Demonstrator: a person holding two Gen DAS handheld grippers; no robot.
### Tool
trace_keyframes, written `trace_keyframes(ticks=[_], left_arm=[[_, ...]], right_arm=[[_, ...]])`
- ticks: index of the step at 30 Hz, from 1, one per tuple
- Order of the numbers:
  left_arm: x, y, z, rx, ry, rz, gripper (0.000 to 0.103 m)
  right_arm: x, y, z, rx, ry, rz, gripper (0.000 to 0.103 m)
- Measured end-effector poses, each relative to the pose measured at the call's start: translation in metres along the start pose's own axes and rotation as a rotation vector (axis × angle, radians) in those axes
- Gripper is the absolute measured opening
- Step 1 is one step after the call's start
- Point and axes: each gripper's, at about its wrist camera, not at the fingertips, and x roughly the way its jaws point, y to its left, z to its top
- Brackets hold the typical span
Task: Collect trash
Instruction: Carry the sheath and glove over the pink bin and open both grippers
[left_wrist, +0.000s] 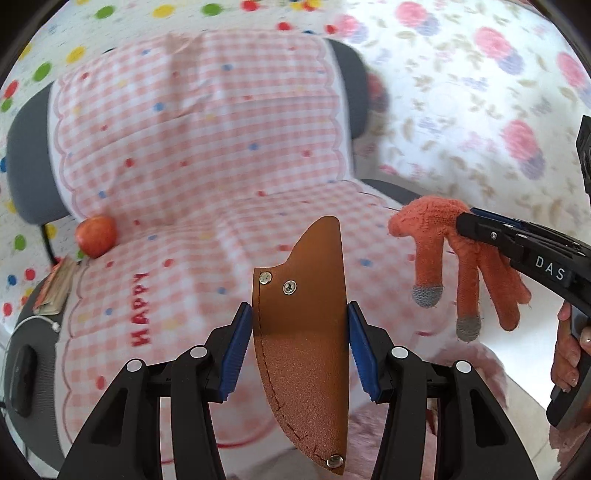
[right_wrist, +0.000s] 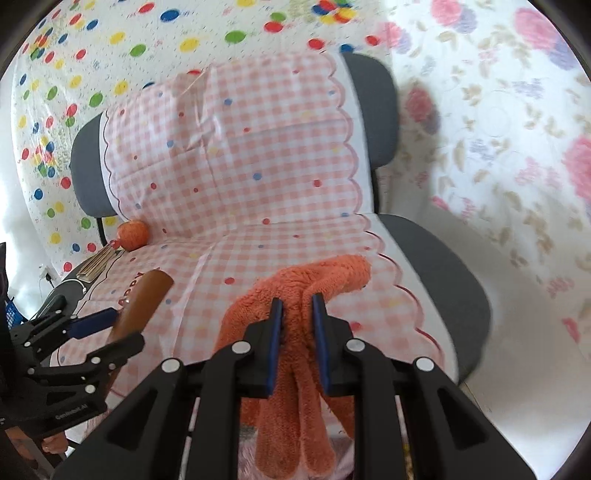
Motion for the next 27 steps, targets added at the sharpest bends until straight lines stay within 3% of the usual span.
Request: trace_keyframes(ticks=[15,19,27], left_arm=[[0.013,-0.146,-0.036,0.23,0.008,-0.34,0.052],[0.02,-0.176,-0.046,0.273,0.054,-0.394,0.052],[0.033,-0.199,-0.051,0.302,0.088,-0.39,0.053]], right_arm=[[-0.116,-0.066,-0.094,0.144,0.027,-0.259,0.016],[-0.134,-0.082,-0.121,0.19,0.036,-0.312,0.017],[-0.129,-0.107,-0.141,0.223,0.065,-0.327,0.018]])
